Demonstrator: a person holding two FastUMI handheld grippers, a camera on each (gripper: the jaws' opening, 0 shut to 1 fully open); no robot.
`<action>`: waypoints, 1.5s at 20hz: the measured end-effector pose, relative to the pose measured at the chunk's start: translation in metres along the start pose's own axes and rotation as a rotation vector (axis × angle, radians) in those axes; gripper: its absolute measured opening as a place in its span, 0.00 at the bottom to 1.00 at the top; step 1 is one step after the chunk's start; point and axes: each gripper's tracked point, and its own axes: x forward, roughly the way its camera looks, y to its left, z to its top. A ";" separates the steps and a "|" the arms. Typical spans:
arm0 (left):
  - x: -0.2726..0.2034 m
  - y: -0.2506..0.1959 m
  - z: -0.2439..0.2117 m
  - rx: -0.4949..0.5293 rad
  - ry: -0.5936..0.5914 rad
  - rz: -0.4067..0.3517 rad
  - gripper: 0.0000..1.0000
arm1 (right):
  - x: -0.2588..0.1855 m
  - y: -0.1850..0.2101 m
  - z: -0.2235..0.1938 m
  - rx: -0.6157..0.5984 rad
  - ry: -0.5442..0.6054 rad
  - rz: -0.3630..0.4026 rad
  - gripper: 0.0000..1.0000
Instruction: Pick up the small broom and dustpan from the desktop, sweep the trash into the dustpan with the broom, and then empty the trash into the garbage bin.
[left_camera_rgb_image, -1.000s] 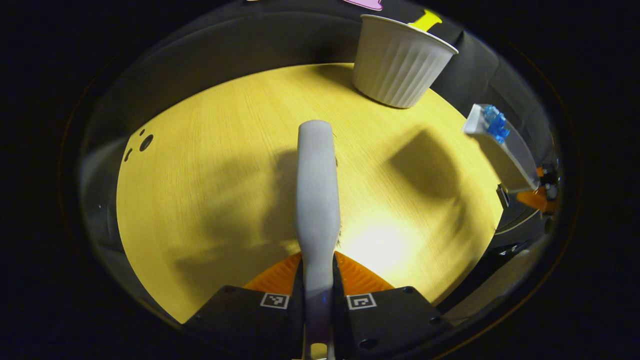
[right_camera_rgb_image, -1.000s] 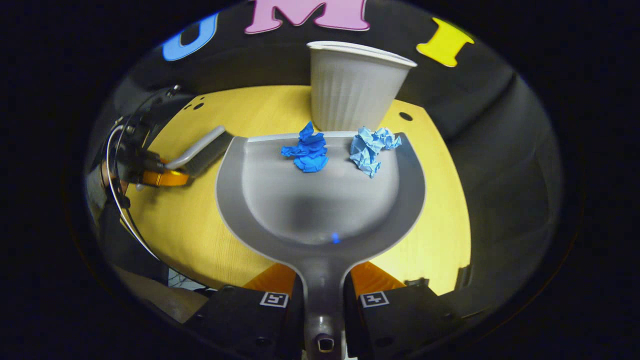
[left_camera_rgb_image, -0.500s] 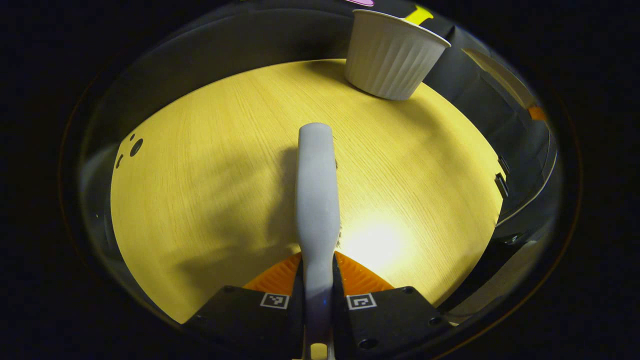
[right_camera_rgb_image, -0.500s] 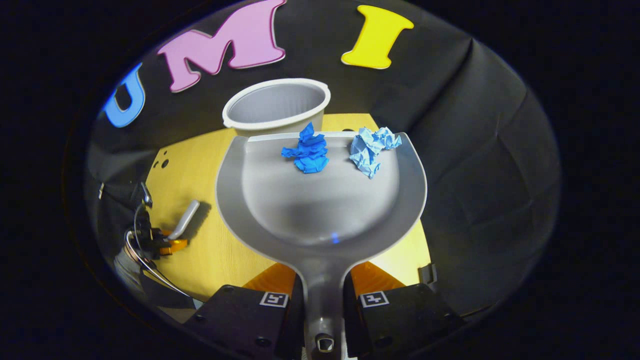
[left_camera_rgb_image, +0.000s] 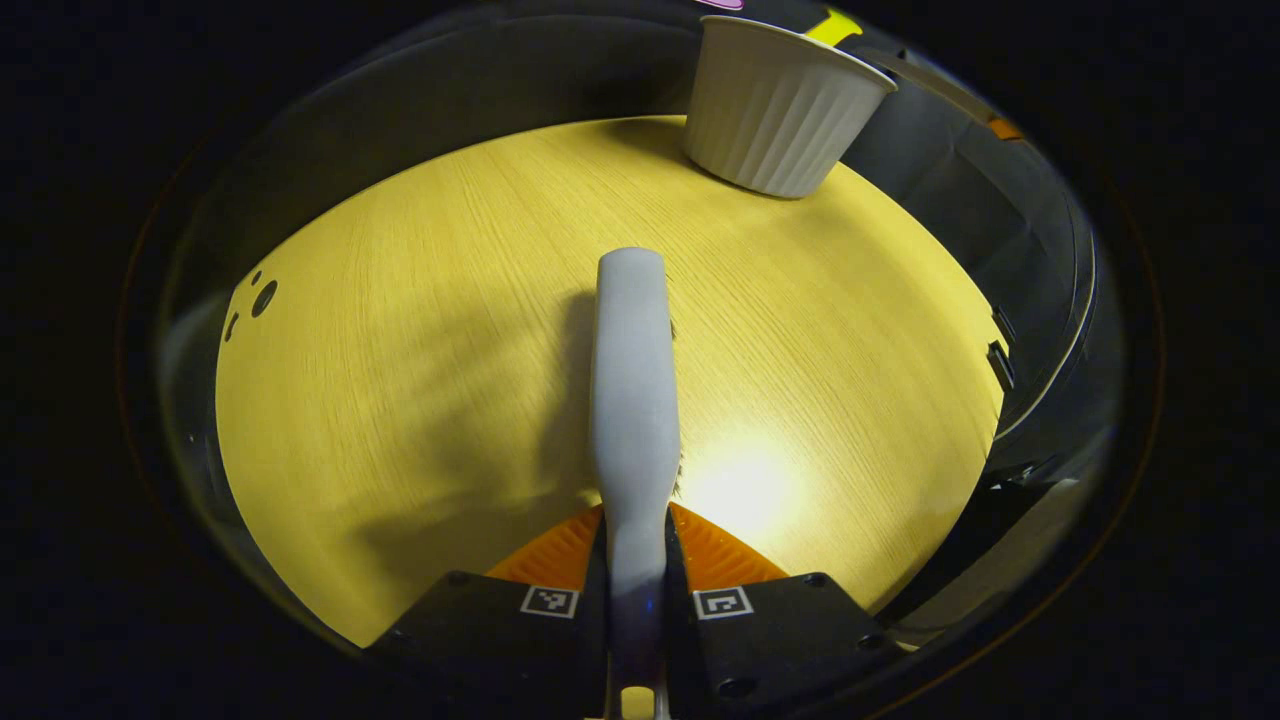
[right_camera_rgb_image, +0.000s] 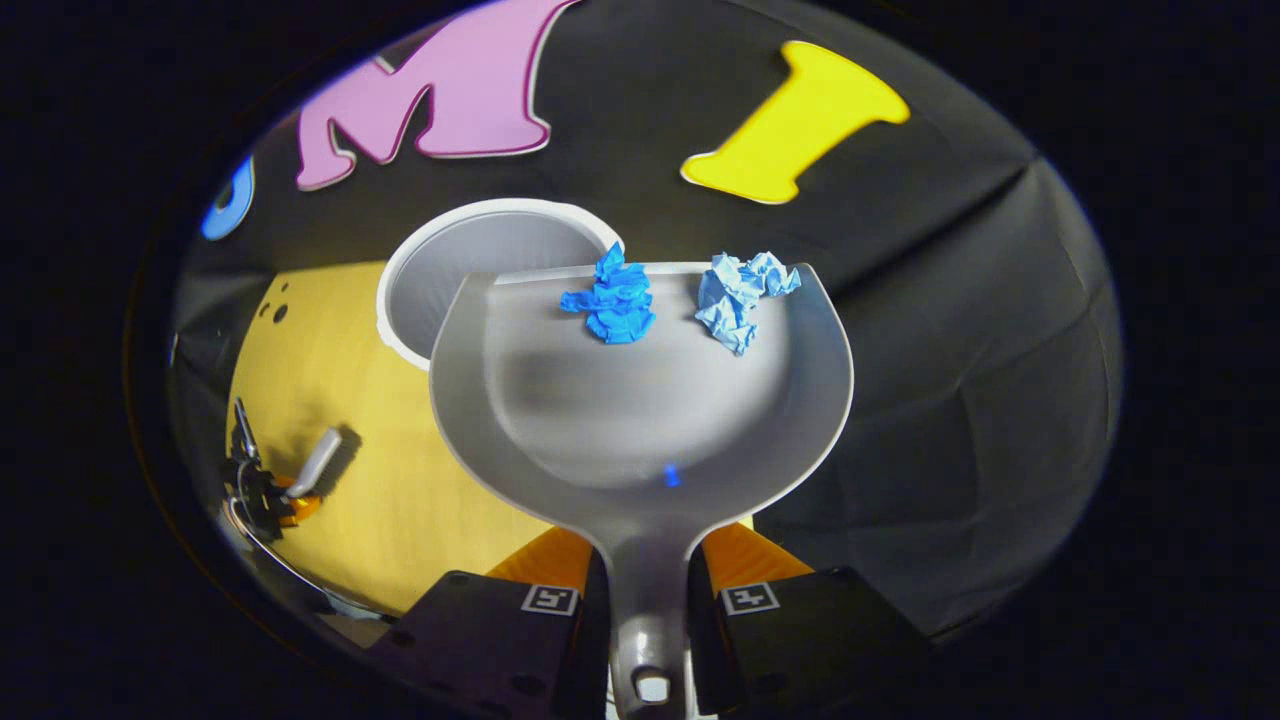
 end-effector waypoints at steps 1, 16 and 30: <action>0.000 0.001 0.000 -0.001 -0.001 0.002 0.28 | 0.005 0.003 0.005 -0.050 0.020 -0.011 0.37; 0.003 0.004 0.000 -0.032 -0.018 0.006 0.28 | 0.007 0.005 0.069 -0.525 0.178 -0.160 0.37; 0.001 0.004 -0.006 -0.059 -0.012 0.042 0.28 | -0.003 0.021 0.058 -0.279 -0.041 0.013 0.37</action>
